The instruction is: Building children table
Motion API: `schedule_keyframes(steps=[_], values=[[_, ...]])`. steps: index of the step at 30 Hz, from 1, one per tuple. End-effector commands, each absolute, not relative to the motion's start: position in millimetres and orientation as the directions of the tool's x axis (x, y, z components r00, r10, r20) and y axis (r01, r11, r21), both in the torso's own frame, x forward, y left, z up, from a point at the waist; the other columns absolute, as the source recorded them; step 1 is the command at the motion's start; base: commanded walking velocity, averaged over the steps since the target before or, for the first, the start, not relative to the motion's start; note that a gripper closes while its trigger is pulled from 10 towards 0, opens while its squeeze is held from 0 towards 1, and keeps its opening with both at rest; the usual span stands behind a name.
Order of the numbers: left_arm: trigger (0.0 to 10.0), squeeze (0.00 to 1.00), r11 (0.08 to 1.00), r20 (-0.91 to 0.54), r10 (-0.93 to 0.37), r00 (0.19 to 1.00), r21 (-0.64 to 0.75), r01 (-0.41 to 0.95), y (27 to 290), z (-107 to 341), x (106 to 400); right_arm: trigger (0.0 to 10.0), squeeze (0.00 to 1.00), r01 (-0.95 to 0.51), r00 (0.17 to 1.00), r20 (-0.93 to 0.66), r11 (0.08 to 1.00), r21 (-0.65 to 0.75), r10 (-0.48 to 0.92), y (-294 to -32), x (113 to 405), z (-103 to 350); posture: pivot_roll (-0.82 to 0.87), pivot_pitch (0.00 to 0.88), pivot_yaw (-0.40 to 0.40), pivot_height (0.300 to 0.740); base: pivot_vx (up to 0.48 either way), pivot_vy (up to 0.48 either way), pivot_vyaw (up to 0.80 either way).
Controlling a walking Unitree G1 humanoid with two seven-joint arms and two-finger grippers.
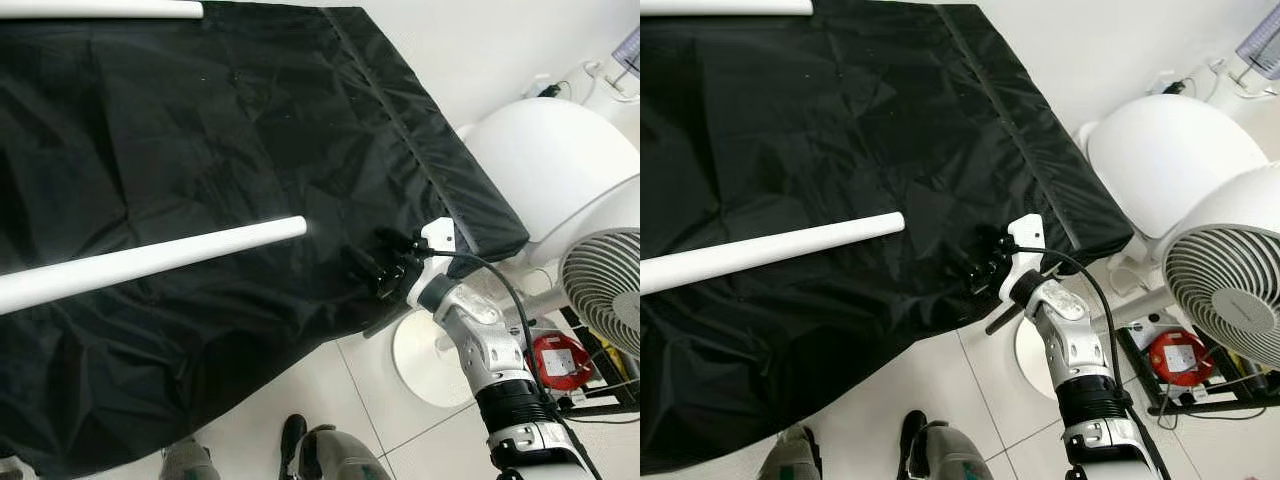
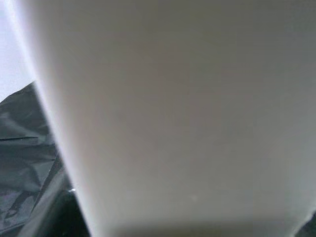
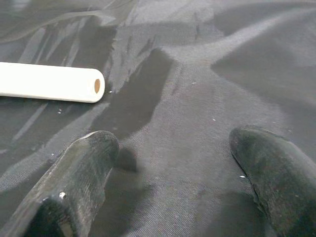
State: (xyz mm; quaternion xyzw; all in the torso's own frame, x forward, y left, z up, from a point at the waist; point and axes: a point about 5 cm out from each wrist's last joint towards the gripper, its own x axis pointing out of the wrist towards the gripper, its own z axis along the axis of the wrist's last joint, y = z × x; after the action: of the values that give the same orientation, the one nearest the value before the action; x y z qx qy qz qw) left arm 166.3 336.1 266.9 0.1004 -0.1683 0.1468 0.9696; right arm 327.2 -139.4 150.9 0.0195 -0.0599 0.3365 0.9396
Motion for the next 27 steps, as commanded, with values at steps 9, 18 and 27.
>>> schedule_keyframes(steps=[9, 18, 27], values=[[10.0, 0.00, 0.960, 0.260, 0.020, 0.965, 0.264, -0.091, 329, 259, 166, 10.0, 0.00, -0.614, 0.783, 0.125, 0.789, -0.002, 0.609, -143, 325, 146, 0.21, 0.241, -0.165, 0.740, 0.000, 0.000, 0.00], [10.0, 0.00, 0.934, 0.326, -0.118, 0.938, 0.358, -0.007, 317, 279, 144, 10.0, 0.00, -0.609, 0.786, 0.131, 0.793, -0.005, 0.605, -143, 327, 146, 0.22, 0.228, -0.160, 0.740, 0.000, 0.000, 0.00], [10.0, 0.00, 0.931, 0.325, -0.189, 0.927, 0.358, 0.065, 307, 278, 125, 10.0, 0.00, -0.611, 0.784, 0.132, 0.792, -0.009, 0.606, -144, 329, 148, 0.22, 0.230, -0.181, 0.740, 0.000, 0.000, 0.00]])
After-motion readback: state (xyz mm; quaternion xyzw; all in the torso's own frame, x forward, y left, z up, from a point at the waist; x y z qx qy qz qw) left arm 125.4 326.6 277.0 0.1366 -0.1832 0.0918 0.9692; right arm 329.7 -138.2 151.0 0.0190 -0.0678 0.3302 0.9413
